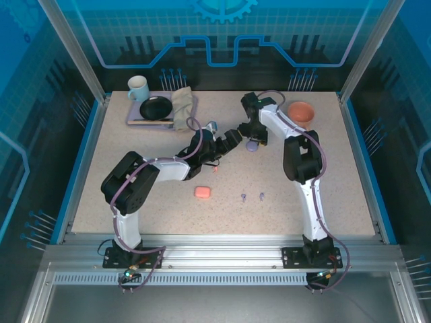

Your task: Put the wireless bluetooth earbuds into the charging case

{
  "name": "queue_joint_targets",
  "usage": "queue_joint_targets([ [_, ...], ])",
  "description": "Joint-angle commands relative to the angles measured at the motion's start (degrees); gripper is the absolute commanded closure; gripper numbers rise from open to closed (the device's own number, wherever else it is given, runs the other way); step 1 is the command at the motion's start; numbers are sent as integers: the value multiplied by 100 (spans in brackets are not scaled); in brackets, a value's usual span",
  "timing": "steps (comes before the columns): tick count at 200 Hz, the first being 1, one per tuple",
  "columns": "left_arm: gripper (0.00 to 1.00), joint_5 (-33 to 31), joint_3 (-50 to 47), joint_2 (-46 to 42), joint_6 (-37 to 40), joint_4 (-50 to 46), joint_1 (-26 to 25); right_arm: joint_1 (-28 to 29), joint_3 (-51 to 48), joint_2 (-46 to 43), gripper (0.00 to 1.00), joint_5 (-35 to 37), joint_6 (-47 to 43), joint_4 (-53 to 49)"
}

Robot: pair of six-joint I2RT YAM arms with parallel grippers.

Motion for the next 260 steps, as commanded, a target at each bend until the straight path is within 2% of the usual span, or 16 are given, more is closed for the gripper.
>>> queue_joint_targets([
  [1, 3, 101, 25, -247, 73, 23, 31, 86, 0, 159, 21, 293, -532, -239],
  [43, 3, 102, 18, -269, 57, 38, 24, 98, -78, 234, 23, 582, -735, -323],
  [146, 2, 74, -36, -273, 38, 55, 16, 121, -252, 424, 29, 435, -641, -167],
  [172, 3, 78, -37, -273, 34, 56, 23, 128, -183, 526, 32, 393, -627, -189],
  [228, 2, 106, -45, -266, 33, 62, 19, 115, -202, 496, 47, 302, -667, -200],
  [260, 2, 158, -52, -264, 34, 57, 12, 98, -430, 227, 51, 201, -536, -115],
])
